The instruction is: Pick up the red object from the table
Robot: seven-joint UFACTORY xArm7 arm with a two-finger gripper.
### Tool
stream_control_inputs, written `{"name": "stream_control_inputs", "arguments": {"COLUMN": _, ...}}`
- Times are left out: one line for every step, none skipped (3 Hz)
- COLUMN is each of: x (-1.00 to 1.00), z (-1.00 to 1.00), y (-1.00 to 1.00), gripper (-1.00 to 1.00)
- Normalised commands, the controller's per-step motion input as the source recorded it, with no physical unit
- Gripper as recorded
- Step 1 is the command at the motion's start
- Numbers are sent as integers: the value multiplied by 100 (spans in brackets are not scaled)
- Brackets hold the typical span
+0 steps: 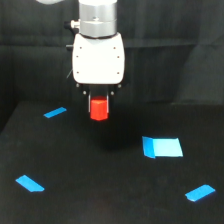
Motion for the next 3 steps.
{"name": "stream_control_inputs", "arguments": {"x": -2, "z": 40, "y": 7, "gripper": -90}}
{"name": "stream_control_inputs", "arguments": {"x": 10, "z": 21, "y": 7, "gripper": -98}}
{"name": "stream_control_inputs", "arguments": {"x": 1, "z": 18, "y": 5, "gripper": -100}}
